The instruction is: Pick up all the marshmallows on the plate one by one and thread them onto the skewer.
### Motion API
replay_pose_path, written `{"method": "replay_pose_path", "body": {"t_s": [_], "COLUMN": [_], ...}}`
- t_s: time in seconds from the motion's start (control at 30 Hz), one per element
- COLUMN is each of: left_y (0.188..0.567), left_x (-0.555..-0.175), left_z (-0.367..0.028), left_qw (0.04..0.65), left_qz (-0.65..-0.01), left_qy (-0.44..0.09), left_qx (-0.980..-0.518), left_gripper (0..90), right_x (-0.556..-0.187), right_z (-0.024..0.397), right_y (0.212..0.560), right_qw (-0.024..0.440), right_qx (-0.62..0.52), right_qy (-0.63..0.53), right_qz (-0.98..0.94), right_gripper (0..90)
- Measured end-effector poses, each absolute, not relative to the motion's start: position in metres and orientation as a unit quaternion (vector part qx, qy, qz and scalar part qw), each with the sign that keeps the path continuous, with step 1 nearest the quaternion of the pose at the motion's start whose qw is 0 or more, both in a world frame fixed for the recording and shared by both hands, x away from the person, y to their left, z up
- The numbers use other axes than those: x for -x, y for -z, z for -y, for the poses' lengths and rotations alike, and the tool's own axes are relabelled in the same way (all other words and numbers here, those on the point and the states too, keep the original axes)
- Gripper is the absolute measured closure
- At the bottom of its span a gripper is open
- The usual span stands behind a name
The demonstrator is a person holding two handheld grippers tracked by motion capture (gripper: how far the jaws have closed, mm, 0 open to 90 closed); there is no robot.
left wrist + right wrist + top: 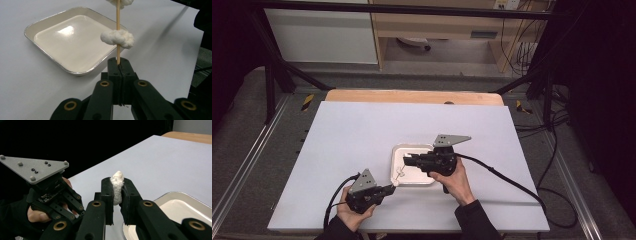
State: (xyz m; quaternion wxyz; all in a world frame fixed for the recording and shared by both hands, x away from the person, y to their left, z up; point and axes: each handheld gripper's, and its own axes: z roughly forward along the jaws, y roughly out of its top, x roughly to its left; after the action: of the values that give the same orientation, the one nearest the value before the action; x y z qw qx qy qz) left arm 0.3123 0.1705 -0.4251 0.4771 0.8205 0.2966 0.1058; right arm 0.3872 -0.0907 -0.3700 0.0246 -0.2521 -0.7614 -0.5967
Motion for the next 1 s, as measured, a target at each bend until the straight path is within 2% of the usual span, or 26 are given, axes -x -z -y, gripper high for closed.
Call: {"method": "replay_pose_path", "body": {"t_s": [1.0], "left_y": [0.425], "left_x": [-0.311], "left_z": [-0.168], "left_qw": [0.478], "left_qz": [-0.304], "left_qy": [-0.114], "left_qx": [-0.816], "left_gripper": [88.9], "right_x": [-0.383], "right_z": [0.091], "right_y": [0.381], "right_qw": [0.040], "right_qx": [0.257], "right_qy": [0.621], "right_qz": [0.740], "right_gripper": [83.8]}}
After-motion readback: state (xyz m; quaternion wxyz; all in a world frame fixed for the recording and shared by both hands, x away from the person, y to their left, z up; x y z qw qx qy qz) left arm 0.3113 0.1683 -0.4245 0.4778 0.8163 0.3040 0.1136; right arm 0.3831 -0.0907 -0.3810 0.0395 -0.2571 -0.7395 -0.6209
